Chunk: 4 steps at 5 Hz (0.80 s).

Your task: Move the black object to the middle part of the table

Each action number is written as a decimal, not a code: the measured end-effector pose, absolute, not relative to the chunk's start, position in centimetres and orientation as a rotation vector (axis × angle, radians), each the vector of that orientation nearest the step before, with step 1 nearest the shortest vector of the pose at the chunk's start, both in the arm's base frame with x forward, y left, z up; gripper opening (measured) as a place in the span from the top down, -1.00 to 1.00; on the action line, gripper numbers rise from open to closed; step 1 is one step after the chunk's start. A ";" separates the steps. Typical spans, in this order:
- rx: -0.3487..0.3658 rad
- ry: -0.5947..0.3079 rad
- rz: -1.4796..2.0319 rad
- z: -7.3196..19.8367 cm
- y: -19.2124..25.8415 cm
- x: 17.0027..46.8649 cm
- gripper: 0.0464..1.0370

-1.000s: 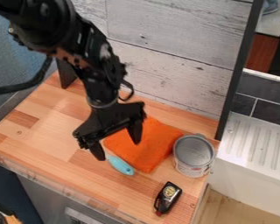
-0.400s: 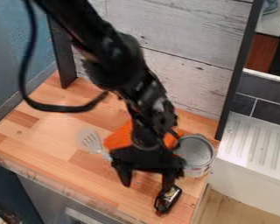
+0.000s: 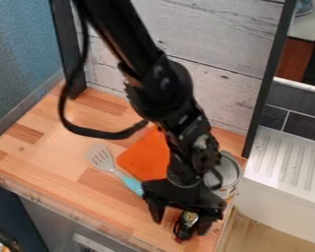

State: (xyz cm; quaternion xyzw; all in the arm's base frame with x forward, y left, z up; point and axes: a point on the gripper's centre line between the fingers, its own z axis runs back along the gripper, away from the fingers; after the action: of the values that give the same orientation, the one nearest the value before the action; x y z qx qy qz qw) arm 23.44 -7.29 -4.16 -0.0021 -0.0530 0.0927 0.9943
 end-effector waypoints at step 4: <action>-0.008 -0.124 0.205 -5.6 -8.2 24.0 0.02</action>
State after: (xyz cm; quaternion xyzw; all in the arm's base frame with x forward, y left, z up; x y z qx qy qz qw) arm 23.99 -8.23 -5.59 -0.0038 -0.0617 0.1022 0.9928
